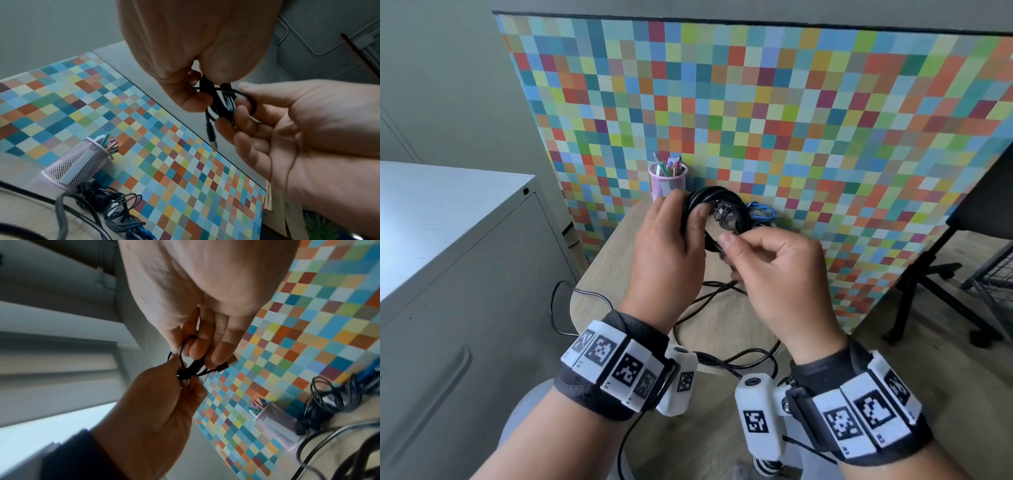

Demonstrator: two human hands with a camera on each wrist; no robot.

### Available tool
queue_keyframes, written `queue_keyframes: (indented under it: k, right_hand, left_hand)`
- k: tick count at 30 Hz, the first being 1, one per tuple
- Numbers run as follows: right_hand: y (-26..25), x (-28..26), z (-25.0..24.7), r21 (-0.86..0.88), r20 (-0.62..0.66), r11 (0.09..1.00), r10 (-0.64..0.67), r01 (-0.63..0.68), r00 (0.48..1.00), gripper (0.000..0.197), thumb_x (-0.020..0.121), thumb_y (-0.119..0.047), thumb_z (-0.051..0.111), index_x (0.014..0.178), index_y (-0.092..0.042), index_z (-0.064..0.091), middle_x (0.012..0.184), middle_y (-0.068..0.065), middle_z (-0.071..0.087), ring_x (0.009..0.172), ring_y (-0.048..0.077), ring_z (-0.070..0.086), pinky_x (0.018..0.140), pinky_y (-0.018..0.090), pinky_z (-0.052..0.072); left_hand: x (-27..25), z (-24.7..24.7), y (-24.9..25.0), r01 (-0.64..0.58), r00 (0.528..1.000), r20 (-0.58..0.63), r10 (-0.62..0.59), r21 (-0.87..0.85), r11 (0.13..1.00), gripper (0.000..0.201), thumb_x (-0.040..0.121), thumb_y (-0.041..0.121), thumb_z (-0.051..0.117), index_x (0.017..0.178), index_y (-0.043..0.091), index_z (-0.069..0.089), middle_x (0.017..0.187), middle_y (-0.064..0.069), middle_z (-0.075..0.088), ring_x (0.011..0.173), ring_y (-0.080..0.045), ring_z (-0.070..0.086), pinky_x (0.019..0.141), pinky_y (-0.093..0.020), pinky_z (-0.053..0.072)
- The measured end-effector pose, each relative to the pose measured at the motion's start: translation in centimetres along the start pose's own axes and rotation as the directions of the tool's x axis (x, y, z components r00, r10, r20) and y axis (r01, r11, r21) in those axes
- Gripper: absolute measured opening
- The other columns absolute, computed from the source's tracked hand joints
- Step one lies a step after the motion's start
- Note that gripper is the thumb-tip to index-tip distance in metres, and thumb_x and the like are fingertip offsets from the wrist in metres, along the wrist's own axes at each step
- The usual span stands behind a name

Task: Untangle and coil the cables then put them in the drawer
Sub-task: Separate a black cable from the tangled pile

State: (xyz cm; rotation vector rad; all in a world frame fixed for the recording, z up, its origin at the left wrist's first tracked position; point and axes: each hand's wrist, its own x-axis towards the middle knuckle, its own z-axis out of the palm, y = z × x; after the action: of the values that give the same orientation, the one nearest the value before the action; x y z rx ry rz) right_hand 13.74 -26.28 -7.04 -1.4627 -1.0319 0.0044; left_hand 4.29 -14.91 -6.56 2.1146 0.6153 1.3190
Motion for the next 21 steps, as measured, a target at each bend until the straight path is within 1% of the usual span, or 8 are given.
queue_keyframes:
  k: [2,5,8,11,13,16,19,21]
  right_hand:
    - [-0.2,0.0,0.4,0.082,-0.006,0.995,0.052,-0.052,0.999,0.011,0.091,-0.017,0.079,0.080,-0.016,0.079,0.070,-0.001,0.075,0.064,0.019,0.070,0.058,0.043,0.058]
    - [-0.2,0.0,1.1,0.347,0.002,0.922,0.184,-0.173,0.983,0.013,0.093,-0.001,0.073,0.091,-0.014,0.072,0.080,0.004,0.078,0.076,0.020,0.075,0.064,0.035,0.058]
    - [-0.3,0.1,1.5,0.562,0.022,0.795,0.262,-0.229,0.965,0.011,0.097,-0.004,0.060,0.102,-0.013,0.057,0.076,0.002,0.068,0.079,0.017,0.068,0.079,0.037,0.057]
    - [-0.9,0.1,1.4,0.656,0.084,0.697,0.312,-0.288,0.946,0.011,0.104,-0.001,0.048,0.108,-0.010,0.053,0.073,0.002,0.054,0.072,0.017,0.059,0.075,0.037,0.056]
    - [-1.3,-0.1,1.1,0.671,0.123,0.661,0.347,-0.335,0.930,0.016,0.108,0.002,0.041,0.111,-0.010,0.051,0.073,0.002,0.048,0.060,0.017,0.053,0.068,0.037,0.055]
    - [-1.3,-0.4,0.9,0.555,0.094,0.761,0.344,-0.336,0.934,0.015,0.109,-0.002,0.042,0.111,-0.013,0.052,0.070,-0.002,0.045,0.050,0.014,0.037,0.051,0.034,0.045]
    - [-1.1,-0.6,0.8,0.425,0.030,0.865,0.281,-0.267,0.959,0.014,0.108,-0.004,0.046,0.107,-0.015,0.055,0.060,-0.008,0.039,0.050,0.012,0.033,0.047,0.034,0.039]
    - [-0.8,-0.7,0.5,0.390,0.037,0.894,0.224,-0.220,0.974,0.013,0.107,-0.005,0.049,0.109,-0.016,0.056,0.058,-0.006,0.043,0.050,0.015,0.037,0.048,0.036,0.039]
  left_hand:
    - [0.2,-0.3,-0.2,0.010,1.000,0.000,-0.010,0.014,1.000,0.025,0.105,0.032,0.046,0.084,0.018,0.046,0.078,-0.005,0.057,0.079,-0.023,0.053,0.071,-0.035,0.041]
    - [0.5,-0.7,-0.3,0.021,1.000,-0.003,-0.021,0.021,1.000,0.023,0.105,0.036,0.044,0.085,0.025,0.043,0.079,-0.008,0.060,0.082,-0.023,0.055,0.074,-0.032,0.042]
    - [0.7,-0.9,-0.4,0.049,0.999,-0.006,-0.049,-0.007,0.999,0.020,0.105,0.037,0.044,0.086,0.031,0.044,0.084,-0.009,0.062,0.080,-0.023,0.062,0.074,-0.029,0.048]
    - [0.7,-0.8,-0.2,0.127,0.992,0.001,-0.128,-0.086,0.988,0.025,0.107,0.034,0.046,0.083,0.029,0.046,0.086,-0.014,0.063,0.067,-0.022,0.067,0.060,-0.026,0.051]
    - [0.6,-0.7,0.2,0.161,0.987,0.002,-0.162,-0.117,0.980,0.028,0.109,0.029,0.047,0.081,0.026,0.046,0.077,-0.010,0.064,0.057,-0.014,0.066,0.058,-0.024,0.049]
    - [0.4,-0.7,0.7,0.228,0.973,0.022,-0.228,-0.185,0.956,0.029,0.109,0.027,0.047,0.081,0.022,0.048,0.060,0.004,0.062,0.050,-0.009,0.064,0.055,-0.027,0.052]
    - [0.5,-0.8,0.7,0.279,0.960,0.072,-0.269,-0.259,0.925,0.027,0.109,0.031,0.047,0.085,0.020,0.053,0.063,0.001,0.064,0.055,-0.023,0.069,0.063,-0.051,0.060]
    - [0.7,-1.0,0.8,0.302,0.953,0.086,-0.290,-0.308,0.902,0.028,0.110,0.030,0.047,0.089,0.015,0.056,0.070,-0.008,0.067,0.056,-0.027,0.070,0.063,-0.057,0.059]
